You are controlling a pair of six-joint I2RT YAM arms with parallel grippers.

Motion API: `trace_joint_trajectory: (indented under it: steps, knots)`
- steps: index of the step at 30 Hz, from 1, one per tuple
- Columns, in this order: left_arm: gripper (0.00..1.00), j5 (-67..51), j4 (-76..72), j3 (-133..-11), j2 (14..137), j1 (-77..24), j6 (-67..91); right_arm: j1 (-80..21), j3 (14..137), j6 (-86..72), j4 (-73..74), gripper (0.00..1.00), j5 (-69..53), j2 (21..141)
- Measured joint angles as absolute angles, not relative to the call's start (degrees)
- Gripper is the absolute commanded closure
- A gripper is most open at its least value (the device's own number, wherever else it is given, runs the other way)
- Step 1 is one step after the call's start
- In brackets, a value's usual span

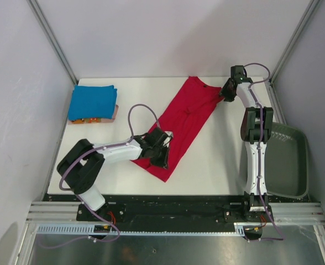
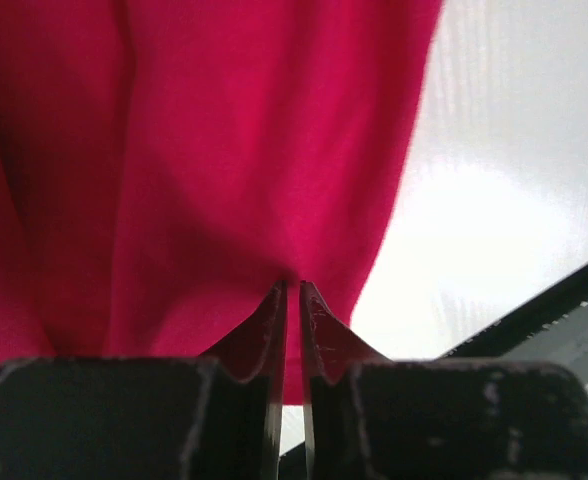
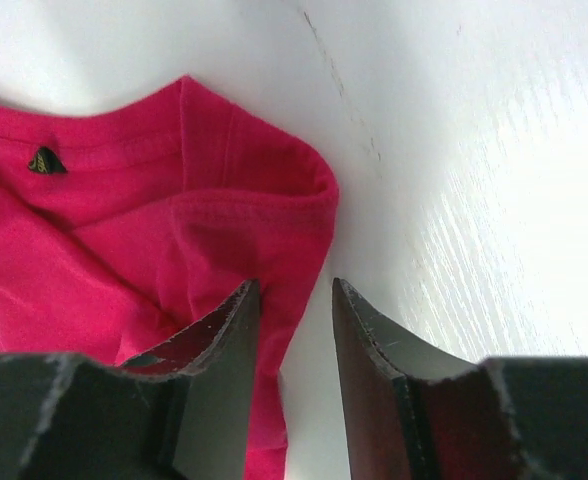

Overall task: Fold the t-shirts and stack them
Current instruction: Rotate the tshirt 80 degrees

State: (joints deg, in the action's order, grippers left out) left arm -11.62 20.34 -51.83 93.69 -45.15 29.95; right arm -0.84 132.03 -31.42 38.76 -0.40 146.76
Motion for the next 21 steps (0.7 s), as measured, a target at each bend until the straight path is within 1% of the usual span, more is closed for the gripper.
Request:
trace_joint_trajectory:
  steps: [2, 6, 9, 10, 12, 15, 17, 18, 21]
  knots:
    - [0.91, -11.0, 20.5, -51.6, 94.8, -45.5, 30.0, -0.7, 133.7, -31.4, 38.7, 0.66, -0.4, 147.8]
    - [0.93, -10.5, 20.4, -51.6, 95.5, -46.3, 30.0, -0.6, 134.8, -31.1, 38.3, 0.78, -0.2, 148.7]
    - [0.94, -10.2, 20.3, -52.1, 96.1, -47.4, 30.0, -0.3, 135.1, -30.9, 37.8, 0.8, -0.1, 149.2]
    - [0.95, -10.3, 20.4, -52.5, 96.4, -47.9, 30.0, -0.2, 135.4, -30.9, 37.6, 0.79, -0.2, 149.4]
    - [0.95, -10.6, 20.4, -54.1, 97.9, -49.5, 30.1, 0.1, 135.8, -30.9, 37.0, 0.74, -0.4, 149.7]
    - [0.95, -11.8, 20.5, -58.0, 101.2, -52.5, 30.6, 0.8, 137.2, -30.6, 36.3, 0.59, -0.4, 150.6]
    - [0.96, -12.9, 20.6, -60.5, 103.5, -54.0, 31.1, 1.3, 138.0, -30.1, 35.9, 0.52, -0.1, 150.9]
    - [0.96, -13.8, 20.8, -62.4, 105.1, -54.8, 31.6, 1.6, 138.5, -29.6, 35.9, 0.49, 0.3, 151.2]
    - [0.96, -15.6, 20.9, -66.8, 108.7, -56.4, 32.5, 2.6, 139.3, -28.8, 35.8, 0.46, 0.7, 151.4]
